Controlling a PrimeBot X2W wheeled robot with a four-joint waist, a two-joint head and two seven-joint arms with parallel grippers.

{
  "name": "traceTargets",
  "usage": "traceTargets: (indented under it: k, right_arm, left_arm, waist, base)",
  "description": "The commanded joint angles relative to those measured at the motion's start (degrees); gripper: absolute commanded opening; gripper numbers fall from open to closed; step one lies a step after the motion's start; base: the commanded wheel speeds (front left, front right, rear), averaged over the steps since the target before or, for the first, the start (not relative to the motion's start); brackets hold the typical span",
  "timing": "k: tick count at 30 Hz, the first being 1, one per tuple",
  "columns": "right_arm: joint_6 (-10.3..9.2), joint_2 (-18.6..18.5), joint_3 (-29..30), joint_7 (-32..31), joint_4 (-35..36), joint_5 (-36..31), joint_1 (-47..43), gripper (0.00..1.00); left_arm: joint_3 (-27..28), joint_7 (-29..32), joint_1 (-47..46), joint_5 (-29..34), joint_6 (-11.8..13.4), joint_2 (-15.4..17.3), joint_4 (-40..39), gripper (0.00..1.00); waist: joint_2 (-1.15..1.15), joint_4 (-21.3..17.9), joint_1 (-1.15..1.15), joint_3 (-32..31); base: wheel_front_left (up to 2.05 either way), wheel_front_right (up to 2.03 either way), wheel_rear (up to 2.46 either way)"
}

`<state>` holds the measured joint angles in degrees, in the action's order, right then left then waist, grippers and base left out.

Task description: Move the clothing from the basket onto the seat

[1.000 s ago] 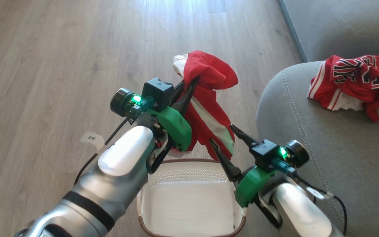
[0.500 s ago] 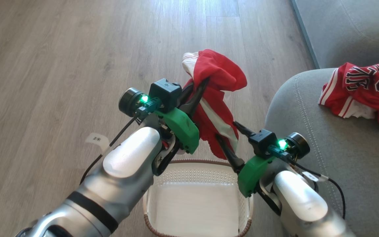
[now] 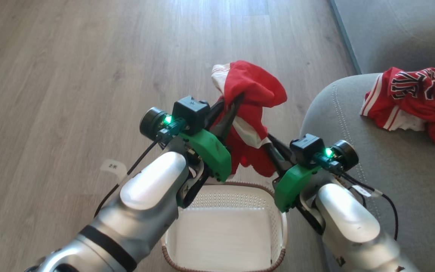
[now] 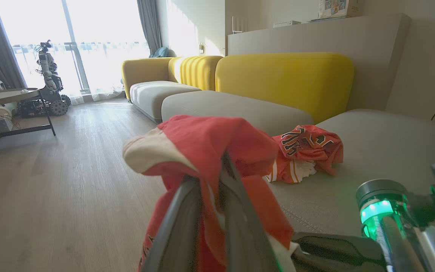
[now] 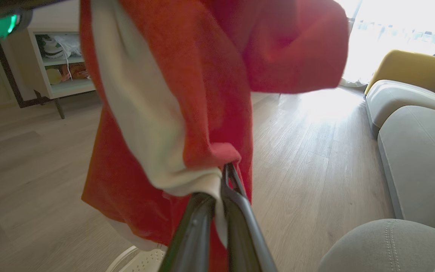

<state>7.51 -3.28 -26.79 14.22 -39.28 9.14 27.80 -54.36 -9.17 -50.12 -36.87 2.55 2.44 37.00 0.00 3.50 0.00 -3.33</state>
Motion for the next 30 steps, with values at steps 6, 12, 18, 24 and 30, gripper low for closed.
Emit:
traceTargets:
  k: [6, 12, 18, 24, 30]
  right_arm:
    - [-0.02, 0.4, 4.11, 0.77, 3.26, -1.29, 3.02, 0.0]
    - [-0.02, 0.4, 10.14, 0.77, 4.03, -4.91, 3.81, 0.0]
    - [-0.02, 0.3, 16.75, 0.77, 5.68, -9.94, 3.53, 0.0]
    - [-0.02, -0.88, 22.15, 0.77, 8.31, -13.18, 2.56, 0.0]
    - [-0.02, -1.39, 24.56, 0.77, 9.95, -14.39, 3.11, 0.0]
  left_arm:
    - [2.51, -1.23, -0.44, -1.23, 0.4, 2.14, 0.18, 1.0]
    - [2.61, -2.06, 1.16, -2.01, 0.2, 2.56, 1.29, 1.0]
    - [2.13, -2.25, 3.36, -2.85, -0.47, 3.05, 1.44, 1.0]
    - [1.46, -2.01, 4.97, -3.47, -0.95, 3.32, 1.19, 1.0]
    - [0.66, -1.16, 5.6, -3.99, -1.54, 3.19, 1.08, 1.0]
  waist:
    - [0.0, -1.86, 0.0, 0.41]
    - [0.0, -3.86, 0.0, 0.73]
    - [0.0, -7.27, 0.0, 0.82]
    - [0.0, -12.29, 0.0, 0.88]
    - [0.0, -18.7, 0.0, 1.62]
  base:
    - [0.0, 0.0, 0.0]
    - [0.0, 0.0, 0.0]
    - [0.0, 0.0, 0.0]
    - [0.0, 0.0, 0.0]
    - [0.0, 0.0, 0.0]
